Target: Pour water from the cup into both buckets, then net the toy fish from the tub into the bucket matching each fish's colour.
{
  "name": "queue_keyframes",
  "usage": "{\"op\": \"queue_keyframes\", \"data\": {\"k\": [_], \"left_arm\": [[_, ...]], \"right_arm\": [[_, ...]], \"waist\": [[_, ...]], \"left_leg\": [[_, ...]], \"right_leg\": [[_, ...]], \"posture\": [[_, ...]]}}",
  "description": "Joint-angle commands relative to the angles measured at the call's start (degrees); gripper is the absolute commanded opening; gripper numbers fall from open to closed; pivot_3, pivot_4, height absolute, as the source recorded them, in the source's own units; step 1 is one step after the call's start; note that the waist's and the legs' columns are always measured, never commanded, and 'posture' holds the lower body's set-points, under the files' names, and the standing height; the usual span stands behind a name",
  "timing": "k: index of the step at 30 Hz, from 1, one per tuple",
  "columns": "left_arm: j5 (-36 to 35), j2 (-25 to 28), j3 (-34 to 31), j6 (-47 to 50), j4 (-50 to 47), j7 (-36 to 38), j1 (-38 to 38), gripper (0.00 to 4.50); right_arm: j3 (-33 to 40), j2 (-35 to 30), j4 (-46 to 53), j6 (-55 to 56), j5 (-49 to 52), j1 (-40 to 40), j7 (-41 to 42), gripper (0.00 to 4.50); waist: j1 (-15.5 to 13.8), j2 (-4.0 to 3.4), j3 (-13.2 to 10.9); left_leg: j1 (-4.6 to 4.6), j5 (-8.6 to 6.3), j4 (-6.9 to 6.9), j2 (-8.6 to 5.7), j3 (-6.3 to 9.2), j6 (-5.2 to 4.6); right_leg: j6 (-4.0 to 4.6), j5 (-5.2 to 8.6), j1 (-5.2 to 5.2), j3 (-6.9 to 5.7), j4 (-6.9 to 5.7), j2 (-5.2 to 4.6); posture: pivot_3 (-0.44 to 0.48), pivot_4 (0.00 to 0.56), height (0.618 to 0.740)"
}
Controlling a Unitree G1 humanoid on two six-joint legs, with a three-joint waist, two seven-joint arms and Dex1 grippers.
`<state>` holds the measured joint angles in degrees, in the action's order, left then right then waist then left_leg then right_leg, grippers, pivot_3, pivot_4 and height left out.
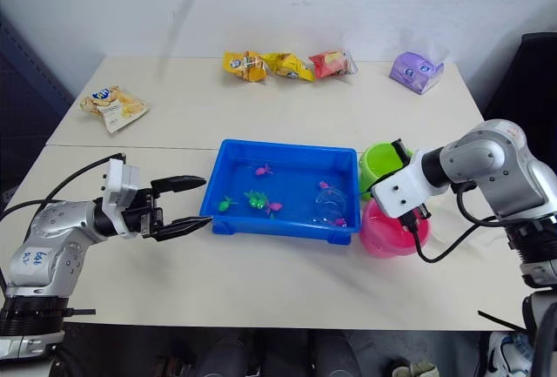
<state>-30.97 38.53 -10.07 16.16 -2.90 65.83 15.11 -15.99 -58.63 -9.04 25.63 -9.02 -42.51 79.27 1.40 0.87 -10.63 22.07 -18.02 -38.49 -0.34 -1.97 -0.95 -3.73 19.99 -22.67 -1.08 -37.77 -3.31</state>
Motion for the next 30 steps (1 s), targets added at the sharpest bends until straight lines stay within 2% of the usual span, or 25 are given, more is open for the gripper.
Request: {"op": "queue_keyframes", "data": {"k": [1, 6, 15, 25, 30], "left_arm": [[-0.51, -0.24, -0.05, -0.83, -0.43, 0.16, 0.76, 4.44], [-0.75, -0.08, -0.2, -0.47, -1.06, -0.08, 0.8, 4.44], [-0.87, -0.25, -0.27, -0.38, -1.46, -0.53, 0.81, 4.44], [-1.03, -0.36, -0.38, -0.14, -1.83, -1.01, 0.29, 4.44], [-1.03, -0.43, -0.49, -0.25, -1.88, -1.04, 0.02, 4.44]], "right_arm": [[-0.21, -2.5, 1.38, -1.5, -0.63, 1.17, 2.54, 0.0], [-0.54, -2.95, 5.31, -5.47, 1.56, 2.53, 5.93, 0.0], [0.88, -2.27, 9.25, -12.47, 4.83, 3.98, 7.17, 0.0], [3.04, -0.92, 5.47, -21.06, 7.93, 0.95, 5.02, 0.0], [4.81, 2.02, 4.57, -26.95, 10.98, 0.52, 2.19, 0.0]], "waist": [[-0.04, 0.0, 0.0], [-0.42, 0.0, 0.0], [-1.16, 0.0, 0.0], [-1.08, 0.0, 0.0], [-0.9, 0.0, 0.0]], "left_leg": [[0.0, 0.0, -0.01, 0.0, 0.01, 0.0], [0.0, -0.01, -0.06, 0.0, 0.02, -0.02], [0.0, -0.04, -0.14, 0.0, 0.03, -0.05], [0.0, -0.04, -0.14, 0.0, 0.03, -0.05], [0.0, -0.04, -0.14, 0.0, 0.02, -0.05]], "right_leg": [[0.0, 0.0, 0.01, 0.0, 0.0, 0.0], [0.0, 0.0, 0.04, -0.01, 0.0, -0.01], [0.0, 0.0, 0.07, -0.02, 0.01, -0.02], [0.0, 0.0, 0.06, -0.02, 0.0, -0.02], [0.0, 0.0, 0.04, -0.01, -0.01, -0.01]], "posture": [[0.0, 0.15, 0.74], [0.0, 0.15, 0.74], [0.0, 0.15, 0.74], [0.0, 0.15, 0.74], [0.0, 0.15, 0.74]]}}
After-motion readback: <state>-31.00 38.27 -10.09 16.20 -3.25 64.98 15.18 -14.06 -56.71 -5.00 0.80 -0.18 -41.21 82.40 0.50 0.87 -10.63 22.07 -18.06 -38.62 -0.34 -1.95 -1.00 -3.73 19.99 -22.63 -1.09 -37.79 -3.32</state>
